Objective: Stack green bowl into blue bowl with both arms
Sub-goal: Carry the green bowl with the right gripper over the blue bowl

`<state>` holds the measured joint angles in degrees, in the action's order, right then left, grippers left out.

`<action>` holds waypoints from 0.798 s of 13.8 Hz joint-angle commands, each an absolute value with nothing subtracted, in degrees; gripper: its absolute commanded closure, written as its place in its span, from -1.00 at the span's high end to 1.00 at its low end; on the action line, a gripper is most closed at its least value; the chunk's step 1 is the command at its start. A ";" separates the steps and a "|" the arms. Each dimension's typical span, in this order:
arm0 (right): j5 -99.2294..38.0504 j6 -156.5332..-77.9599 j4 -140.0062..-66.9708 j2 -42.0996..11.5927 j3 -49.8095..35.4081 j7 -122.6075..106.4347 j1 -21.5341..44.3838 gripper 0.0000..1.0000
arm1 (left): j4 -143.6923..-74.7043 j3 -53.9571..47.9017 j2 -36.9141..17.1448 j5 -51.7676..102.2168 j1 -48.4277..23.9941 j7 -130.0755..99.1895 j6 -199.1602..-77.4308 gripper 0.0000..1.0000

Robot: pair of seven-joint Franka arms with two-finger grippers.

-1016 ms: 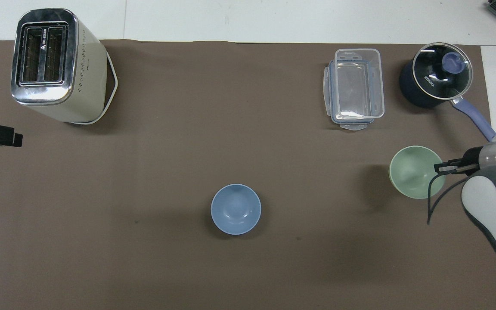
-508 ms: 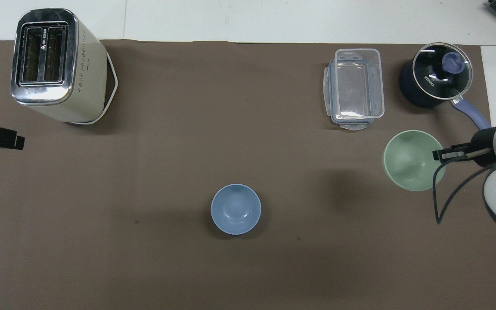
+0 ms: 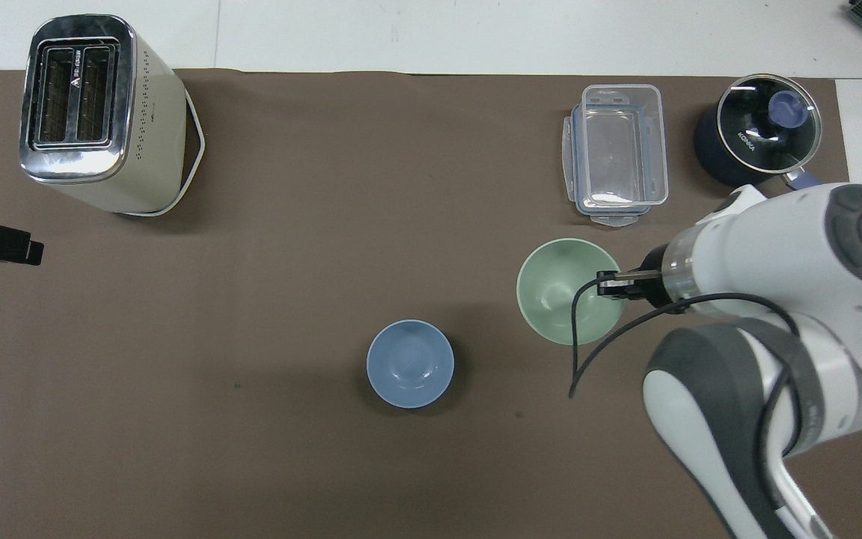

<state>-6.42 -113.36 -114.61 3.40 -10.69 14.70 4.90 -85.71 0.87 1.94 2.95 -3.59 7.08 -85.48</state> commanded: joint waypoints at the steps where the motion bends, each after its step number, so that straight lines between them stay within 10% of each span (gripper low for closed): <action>1: -7.21 -117.59 -116.54 2.12 -10.55 23.00 11.13 -1.00 | -84.29 0.35 1.58 1.76 -2.90 7.65 -83.41 1.00; 11: -11.78 -130.68 -120.66 -2.90 -10.63 28.92 23.81 -1.00 | -84.29 0.53 1.58 1.76 -2.81 7.65 -83.50 1.00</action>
<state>-10.56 -128.51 -118.72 -3.43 -10.78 28.85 23.51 -85.71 1.02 1.94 2.95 -3.43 7.08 -85.05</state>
